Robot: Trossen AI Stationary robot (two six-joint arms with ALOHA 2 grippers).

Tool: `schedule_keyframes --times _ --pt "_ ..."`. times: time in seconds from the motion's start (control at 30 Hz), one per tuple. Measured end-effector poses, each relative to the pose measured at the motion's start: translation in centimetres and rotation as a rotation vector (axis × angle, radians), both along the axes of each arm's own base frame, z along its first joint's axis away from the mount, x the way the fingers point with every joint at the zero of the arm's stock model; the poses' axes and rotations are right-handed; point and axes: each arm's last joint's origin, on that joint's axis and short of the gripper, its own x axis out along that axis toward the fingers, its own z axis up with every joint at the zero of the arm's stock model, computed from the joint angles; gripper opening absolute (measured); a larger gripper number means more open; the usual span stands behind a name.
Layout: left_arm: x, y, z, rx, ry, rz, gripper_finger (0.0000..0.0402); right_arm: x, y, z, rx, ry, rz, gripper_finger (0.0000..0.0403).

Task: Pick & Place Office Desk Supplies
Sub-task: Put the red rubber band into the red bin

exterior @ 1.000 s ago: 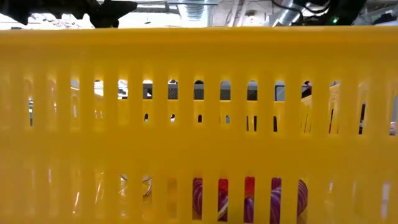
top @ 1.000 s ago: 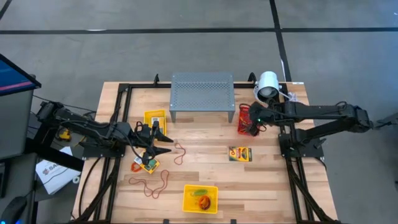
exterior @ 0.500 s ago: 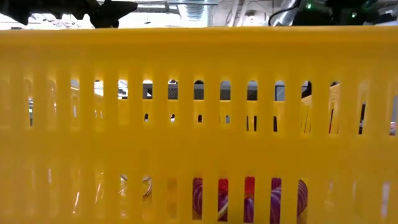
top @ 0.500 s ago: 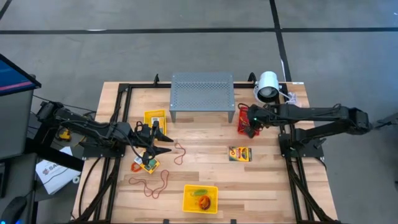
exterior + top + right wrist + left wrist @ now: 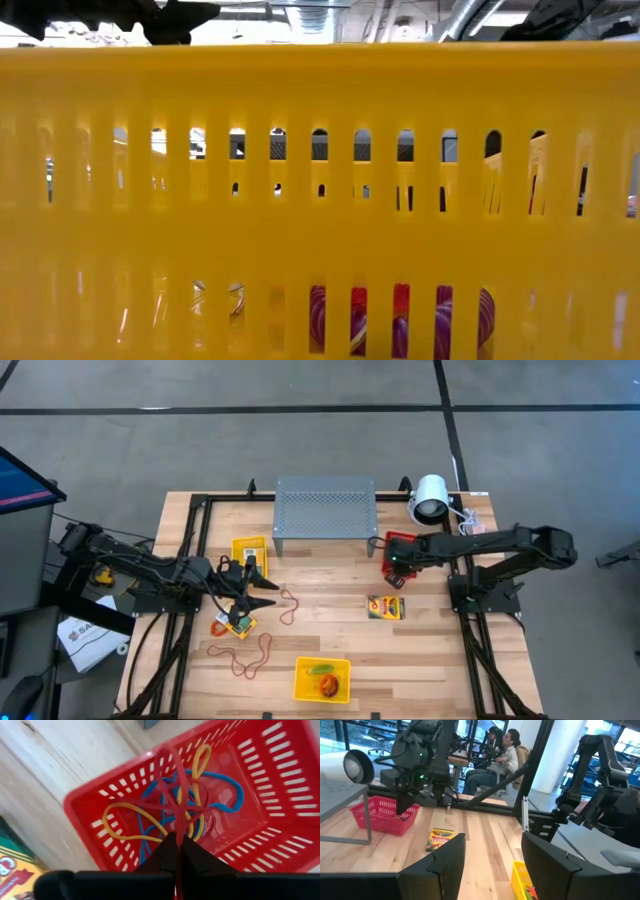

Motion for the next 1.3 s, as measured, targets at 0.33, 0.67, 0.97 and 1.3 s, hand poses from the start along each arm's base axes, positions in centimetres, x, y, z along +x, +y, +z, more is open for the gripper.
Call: schedule_keyframes --times 0.33,0.67,0.97,1.3 --pt "0.0 0.0 0.0 -0.002 0.000 0.000 0.0190 0.1 -0.7 -0.7 0.004 0.043 -0.012 0.0052" --pt "0.0 0.0 0.0 -0.002 0.002 0.000 0.0190 -0.4 -0.7 0.8 -0.015 -0.028 0.016 0.0208" --pt "0.0 0.0 -0.6 0.012 0.051 0.001 0.0190 -1.5 0.2 3.8 -0.058 -0.219 0.052 0.0244" --pt "-0.2 0.6 -0.9 -0.052 -0.028 0.030 0.0190 -1.3 3.6 9.3 -0.080 -0.738 0.264 0.0240"
